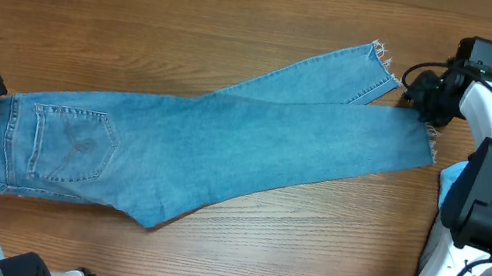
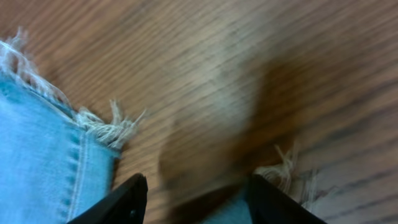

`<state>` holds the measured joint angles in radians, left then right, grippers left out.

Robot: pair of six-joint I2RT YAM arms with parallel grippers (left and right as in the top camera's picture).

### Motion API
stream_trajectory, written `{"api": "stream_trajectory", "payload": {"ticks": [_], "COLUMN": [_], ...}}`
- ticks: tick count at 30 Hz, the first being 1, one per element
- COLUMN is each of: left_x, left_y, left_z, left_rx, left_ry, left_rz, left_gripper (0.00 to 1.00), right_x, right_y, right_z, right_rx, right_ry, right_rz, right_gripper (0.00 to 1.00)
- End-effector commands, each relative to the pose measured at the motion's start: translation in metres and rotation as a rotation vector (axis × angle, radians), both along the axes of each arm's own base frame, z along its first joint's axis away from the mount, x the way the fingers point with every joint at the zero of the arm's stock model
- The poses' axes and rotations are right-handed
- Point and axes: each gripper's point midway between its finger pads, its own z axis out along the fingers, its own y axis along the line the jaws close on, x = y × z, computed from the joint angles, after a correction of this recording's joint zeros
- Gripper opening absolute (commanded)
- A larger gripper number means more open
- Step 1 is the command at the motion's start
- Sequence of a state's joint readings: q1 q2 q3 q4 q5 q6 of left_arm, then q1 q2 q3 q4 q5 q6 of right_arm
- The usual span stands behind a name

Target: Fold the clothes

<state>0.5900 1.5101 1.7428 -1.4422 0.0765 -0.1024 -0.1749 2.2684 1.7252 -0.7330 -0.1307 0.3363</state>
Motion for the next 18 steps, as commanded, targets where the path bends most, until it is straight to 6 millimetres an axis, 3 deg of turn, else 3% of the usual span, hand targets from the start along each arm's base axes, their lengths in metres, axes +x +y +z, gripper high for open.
{"api": "stream_trajectory", "payload": {"ticks": [1, 5, 9, 13, 18], "left_x": [0.001, 0.003, 0.006, 0.008, 0.011], "left_y": [0.005, 0.007, 0.009, 0.010, 0.012], "left_z": [0.013, 0.014, 0.016, 0.017, 0.019], "left_rx": [0.036, 0.041, 0.052, 0.058, 0.071], "left_ry": [-0.038, -0.046, -0.062, -0.069, -0.083], "left_rz": [0.019, 0.019, 0.019, 0.015, 0.009], "left_gripper": [0.05, 0.06, 0.06, 0.07, 0.07], "right_x": [-0.008, -0.018, -0.031, -0.040, -0.037], "right_y": [-0.021, -0.019, -0.021, -0.019, -0.010], "right_z": [-0.016, -0.022, -0.025, -0.027, -0.024], "right_rx": [-0.095, -0.092, -0.104, -0.098, -0.051], "right_ry": [0.050, 0.096, 0.153, 0.189, 0.177], "right_rz": [-0.053, -0.048, -0.051, -0.048, -0.022], "right_gripper": [0.56, 0.45, 0.44, 0.34, 0.05]}}
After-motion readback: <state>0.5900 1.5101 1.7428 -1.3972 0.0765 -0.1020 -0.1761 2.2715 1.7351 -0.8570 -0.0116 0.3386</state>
